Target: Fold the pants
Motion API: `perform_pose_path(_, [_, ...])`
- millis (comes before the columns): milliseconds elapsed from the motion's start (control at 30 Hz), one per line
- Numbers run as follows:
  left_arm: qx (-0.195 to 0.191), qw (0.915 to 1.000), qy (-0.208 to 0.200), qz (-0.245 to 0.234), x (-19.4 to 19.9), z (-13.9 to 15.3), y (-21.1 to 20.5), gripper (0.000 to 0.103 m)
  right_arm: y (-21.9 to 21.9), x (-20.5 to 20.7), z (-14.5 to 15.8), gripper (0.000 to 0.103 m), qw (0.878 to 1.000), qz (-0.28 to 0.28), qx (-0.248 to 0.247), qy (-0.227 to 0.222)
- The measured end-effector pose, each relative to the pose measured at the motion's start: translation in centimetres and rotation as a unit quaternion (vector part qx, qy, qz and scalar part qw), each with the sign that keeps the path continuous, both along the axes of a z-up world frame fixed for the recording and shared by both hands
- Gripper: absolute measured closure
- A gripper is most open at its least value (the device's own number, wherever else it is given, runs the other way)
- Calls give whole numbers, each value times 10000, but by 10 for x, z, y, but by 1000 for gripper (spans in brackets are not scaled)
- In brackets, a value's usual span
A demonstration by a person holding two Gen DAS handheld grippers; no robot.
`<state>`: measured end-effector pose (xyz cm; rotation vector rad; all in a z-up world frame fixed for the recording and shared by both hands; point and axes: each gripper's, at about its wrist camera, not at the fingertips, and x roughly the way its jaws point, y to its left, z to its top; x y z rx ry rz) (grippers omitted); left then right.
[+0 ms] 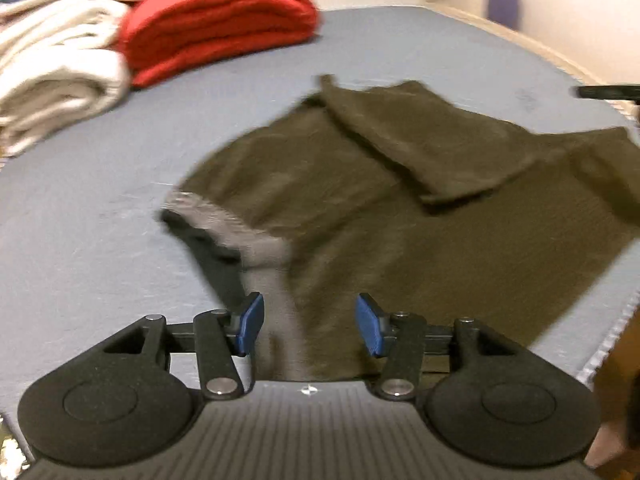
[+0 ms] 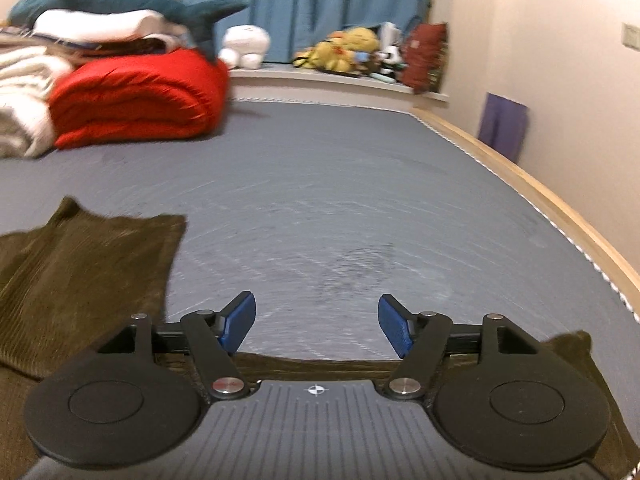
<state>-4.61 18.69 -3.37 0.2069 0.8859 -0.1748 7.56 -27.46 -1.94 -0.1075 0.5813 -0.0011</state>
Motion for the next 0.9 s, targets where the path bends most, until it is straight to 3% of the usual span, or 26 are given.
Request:
perform_pose_path(67, [48, 9981, 512, -351, 4, -20, -7, 48, 11, 1, -2, 32, 9999, 120, -55, 21])
perform_pose_path(133, [978, 9879, 1075, -535, 6, -55, -17, 52, 19, 2, -3, 31, 9997, 224, -60, 35])
perform_pose_path(167, [1319, 9837, 960, -751, 1, -60, -22, 52, 23, 3, -4, 31, 9996, 259, -46, 38])
perform_pose_path(200, [1425, 9823, 938, -771, 1, -58, -26, 52, 27, 4, -4, 30, 9996, 287, -17, 45])
perform_pose_path(300, [1206, 9888, 788, -382, 1, -34, -29, 52, 37, 8, -5, 30, 9993, 356, 98, 65])
perform_pose_path(433, [703, 9972, 233, 129, -2, 10, -29, 45, 50, 14, -9, 28, 9986, 379, 349, 84])
perform_pose_path(533, [388, 9973, -144, 605, 1, 34, -30, 45, 63, 16, -13, 27, 9978, 475, 428, 145])
perform_pose_path(633, [362, 9910, -646, 1115, 3, 66, -35, 46, 73, 15, -15, 27, 9971, 590, 469, 138])
perform_pose_path(700, [228, 9805, -1151, 1578, 0, 94, -39, 58, 78, 15, -15, 27, 9966, 671, 467, 133])
perform_pose_path(733, [115, 9736, -1429, 1775, -3, 113, -44, 59, 80, 14, -14, 27, 9965, 692, 458, 113])
perform_pose_path(833, [-323, 9603, -1933, 1984, 3, 154, -62, 59, 82, 13, -12, 29, 9956, 756, 545, 47])
perform_pose_path(900, [-414, 9548, -2193, 1965, 13, 170, -79, 59, 80, 15, -9, 38, 9947, 806, 644, 4])
